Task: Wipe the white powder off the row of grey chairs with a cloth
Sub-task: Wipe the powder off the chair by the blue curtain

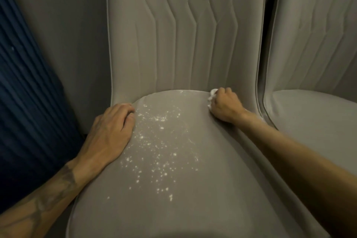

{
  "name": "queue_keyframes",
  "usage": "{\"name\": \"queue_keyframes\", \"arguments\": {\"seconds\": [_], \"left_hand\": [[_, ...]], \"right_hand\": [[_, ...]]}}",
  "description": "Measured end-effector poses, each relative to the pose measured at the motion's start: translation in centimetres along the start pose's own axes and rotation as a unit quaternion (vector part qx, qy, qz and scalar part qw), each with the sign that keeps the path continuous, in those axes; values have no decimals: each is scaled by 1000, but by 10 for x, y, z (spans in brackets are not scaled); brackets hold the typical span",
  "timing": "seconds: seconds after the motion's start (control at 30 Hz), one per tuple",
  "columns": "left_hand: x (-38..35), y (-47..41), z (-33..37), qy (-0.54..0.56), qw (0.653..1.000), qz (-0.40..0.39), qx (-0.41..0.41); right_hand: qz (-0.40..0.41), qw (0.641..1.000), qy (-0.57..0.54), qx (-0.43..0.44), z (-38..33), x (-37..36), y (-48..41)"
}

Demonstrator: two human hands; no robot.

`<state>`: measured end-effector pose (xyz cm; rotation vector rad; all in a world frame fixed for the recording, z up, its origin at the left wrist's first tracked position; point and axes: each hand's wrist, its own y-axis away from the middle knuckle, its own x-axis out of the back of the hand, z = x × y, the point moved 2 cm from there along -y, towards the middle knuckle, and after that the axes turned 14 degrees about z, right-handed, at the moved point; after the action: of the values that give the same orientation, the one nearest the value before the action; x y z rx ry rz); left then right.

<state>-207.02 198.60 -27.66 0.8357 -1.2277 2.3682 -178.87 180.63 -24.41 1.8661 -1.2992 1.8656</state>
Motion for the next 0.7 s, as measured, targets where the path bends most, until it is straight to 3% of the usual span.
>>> {"name": "queue_keyframes", "arguments": {"seconds": [0.1, 0.17, 0.23, 0.37, 0.53, 0.6, 0.7], "left_hand": [[2, 2, 0, 9, 1000, 0, 1], [2, 2, 1, 11, 1000, 0, 1], [2, 2, 1, 10, 1000, 0, 3], [1, 2, 1, 3, 1000, 6, 1], [1, 2, 1, 5, 1000, 4, 1], [1, 2, 1, 6, 1000, 2, -3], [1, 2, 0, 8, 1000, 0, -1]], "right_hand": [[-21, 991, 1, 131, -37, 8, 18], [-29, 987, -10, 159, -34, 15, 20], [-34, 989, 8, 147, -19, 12, 15], [-20, 998, 42, 41, -8, -18, -15], [-51, 988, -28, 143, -65, -15, -9], [-51, 983, 2, 177, -63, -12, -6], [-40, 992, 64, 103, -34, -19, -20]]}}
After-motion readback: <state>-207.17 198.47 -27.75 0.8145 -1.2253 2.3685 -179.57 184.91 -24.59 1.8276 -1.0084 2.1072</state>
